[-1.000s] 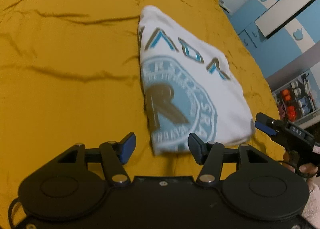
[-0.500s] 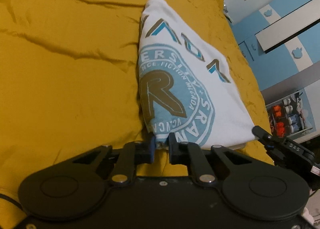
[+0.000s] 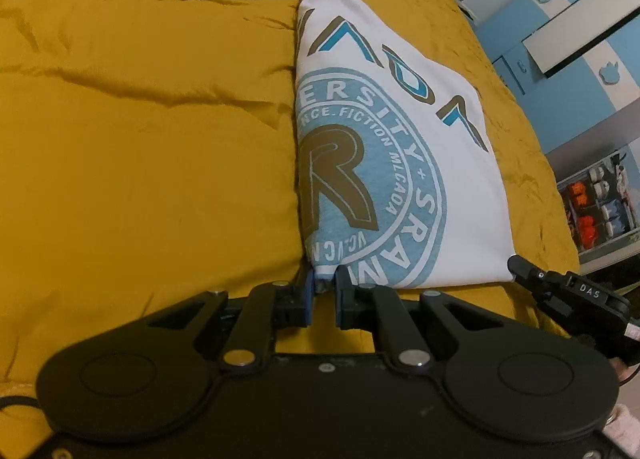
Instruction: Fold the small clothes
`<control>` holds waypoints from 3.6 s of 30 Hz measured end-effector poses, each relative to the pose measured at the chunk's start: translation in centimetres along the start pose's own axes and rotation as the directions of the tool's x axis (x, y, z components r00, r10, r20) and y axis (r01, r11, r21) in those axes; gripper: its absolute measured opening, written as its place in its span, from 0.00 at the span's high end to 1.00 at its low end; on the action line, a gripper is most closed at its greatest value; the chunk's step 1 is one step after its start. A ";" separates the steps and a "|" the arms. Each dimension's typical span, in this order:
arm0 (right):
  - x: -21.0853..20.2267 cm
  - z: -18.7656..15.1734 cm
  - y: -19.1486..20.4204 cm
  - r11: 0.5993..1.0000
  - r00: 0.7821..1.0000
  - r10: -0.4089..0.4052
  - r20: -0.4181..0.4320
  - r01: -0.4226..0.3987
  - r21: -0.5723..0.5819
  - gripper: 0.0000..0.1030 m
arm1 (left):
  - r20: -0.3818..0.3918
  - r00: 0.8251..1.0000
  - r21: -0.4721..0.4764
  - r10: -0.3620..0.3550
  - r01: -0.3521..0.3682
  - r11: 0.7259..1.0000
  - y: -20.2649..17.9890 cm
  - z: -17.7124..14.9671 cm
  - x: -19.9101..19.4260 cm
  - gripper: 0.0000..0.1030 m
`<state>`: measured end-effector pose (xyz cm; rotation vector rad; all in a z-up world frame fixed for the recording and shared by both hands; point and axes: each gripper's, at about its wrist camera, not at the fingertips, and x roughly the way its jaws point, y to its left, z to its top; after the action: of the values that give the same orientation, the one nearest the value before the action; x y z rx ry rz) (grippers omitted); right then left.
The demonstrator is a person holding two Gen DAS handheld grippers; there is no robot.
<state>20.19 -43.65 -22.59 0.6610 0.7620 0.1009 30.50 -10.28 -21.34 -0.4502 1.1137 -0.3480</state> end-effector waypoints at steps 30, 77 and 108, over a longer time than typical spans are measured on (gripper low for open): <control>5.3 10.0 6.0 0.958 0.981 -0.032 0.189 0.084 -0.274 0.19 | 0.195 0.975 0.046 0.106 -0.117 0.992 -0.6 10.6 0.0 0.12; 7.1 11.7 7.3 0.947 0.999 0.003 -0.040 -0.015 -0.320 0.71 | 0.148 0.989 -0.030 0.004 0.000 1.000 0.4 15.9 6.0 0.38; 5.2 6.9 5.5 0.983 0.999 -0.004 -0.050 -0.005 -0.182 0.85 | 0.090 0.996 0.014 -0.002 0.001 1.000 -0.6 8.8 4.3 0.52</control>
<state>29.39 -41.16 -18.83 0.4859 0.7904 0.1857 40.22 -11.36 -21.11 -0.4503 1.0234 -0.3331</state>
